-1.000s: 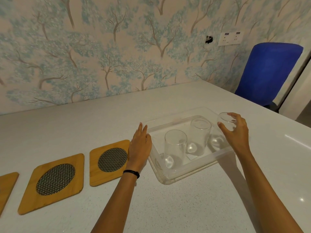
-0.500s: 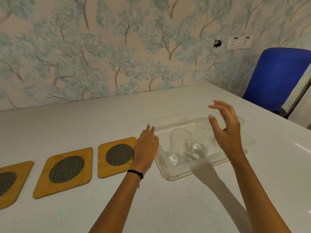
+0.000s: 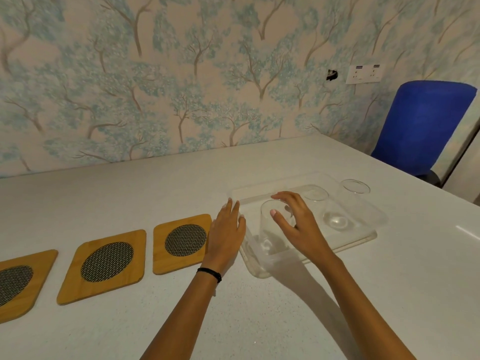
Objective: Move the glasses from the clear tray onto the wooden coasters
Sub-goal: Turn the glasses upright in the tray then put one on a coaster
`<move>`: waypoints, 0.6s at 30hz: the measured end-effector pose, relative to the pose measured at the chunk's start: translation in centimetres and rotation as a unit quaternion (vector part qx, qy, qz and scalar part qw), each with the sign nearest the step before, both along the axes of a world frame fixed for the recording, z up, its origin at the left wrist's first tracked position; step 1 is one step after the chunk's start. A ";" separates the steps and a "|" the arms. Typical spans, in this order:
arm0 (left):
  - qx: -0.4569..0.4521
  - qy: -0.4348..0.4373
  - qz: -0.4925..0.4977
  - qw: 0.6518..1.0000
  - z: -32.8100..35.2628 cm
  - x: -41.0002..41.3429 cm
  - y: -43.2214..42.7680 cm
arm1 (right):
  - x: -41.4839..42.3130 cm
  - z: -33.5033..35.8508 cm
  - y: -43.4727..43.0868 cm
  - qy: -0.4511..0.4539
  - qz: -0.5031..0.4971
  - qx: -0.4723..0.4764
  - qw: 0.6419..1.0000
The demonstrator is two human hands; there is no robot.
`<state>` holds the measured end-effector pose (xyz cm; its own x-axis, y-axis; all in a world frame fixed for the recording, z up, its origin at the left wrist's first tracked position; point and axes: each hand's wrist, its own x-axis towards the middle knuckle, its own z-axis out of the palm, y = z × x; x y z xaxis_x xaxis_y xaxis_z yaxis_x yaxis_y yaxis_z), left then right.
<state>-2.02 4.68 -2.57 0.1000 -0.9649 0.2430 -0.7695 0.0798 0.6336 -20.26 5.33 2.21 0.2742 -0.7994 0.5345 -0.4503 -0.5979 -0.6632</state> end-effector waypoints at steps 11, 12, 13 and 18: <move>0.009 0.001 -0.025 1.000 -0.2 0.5 -0.2 | 0.5 -1.1 -0.2 0.008 -0.016 0.025 1.000; 0.013 -0.001 -0.032 0.999 -0.1 0.6 -0.2 | 0.5 -1.0 -0.1 0.002 -0.019 0.034 0.999; 0.014 -0.005 -0.038 0.999 -0.1 0.7 -0.1 | 0.4 -0.9 -0.1 -0.002 -0.023 0.038 0.999; 0.020 -0.008 -0.056 0.998 0.6 2.1 0.6 | 0.4 -0.6 0.0 -0.005 -0.041 0.030 0.999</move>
<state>0.08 5.29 -1.92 -0.0121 -0.9785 0.2057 -0.7675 0.1410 0.6253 -19.88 5.29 1.64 0.2015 -0.8497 0.4873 -0.4895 -0.5183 -0.7013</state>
